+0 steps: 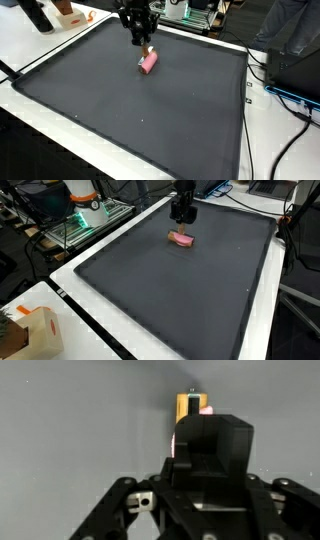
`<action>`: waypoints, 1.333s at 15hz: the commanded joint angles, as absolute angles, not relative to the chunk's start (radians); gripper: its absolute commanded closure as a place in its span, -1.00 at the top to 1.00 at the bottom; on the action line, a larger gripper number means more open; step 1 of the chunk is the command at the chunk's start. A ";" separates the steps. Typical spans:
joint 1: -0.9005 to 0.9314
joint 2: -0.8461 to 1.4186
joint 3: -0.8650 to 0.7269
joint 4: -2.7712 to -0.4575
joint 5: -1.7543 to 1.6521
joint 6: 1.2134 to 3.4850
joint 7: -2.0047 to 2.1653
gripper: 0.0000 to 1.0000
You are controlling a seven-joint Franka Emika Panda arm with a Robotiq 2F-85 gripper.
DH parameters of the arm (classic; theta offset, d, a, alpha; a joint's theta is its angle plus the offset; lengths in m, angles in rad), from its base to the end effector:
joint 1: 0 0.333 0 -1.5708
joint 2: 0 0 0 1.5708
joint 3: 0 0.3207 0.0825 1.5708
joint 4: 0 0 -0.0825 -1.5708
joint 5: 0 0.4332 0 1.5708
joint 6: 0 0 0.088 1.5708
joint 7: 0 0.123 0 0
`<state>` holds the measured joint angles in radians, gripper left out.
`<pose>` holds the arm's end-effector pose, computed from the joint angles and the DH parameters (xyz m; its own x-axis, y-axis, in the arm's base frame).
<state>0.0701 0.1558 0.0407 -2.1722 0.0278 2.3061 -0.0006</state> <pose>0.5844 0.0660 0.2746 0.9955 0.0922 -0.0221 0.0916 -0.9954 -0.0265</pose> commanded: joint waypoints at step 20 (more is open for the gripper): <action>0.069 0.119 0.076 -2.235 0.029 2.144 -0.113 -0.52</action>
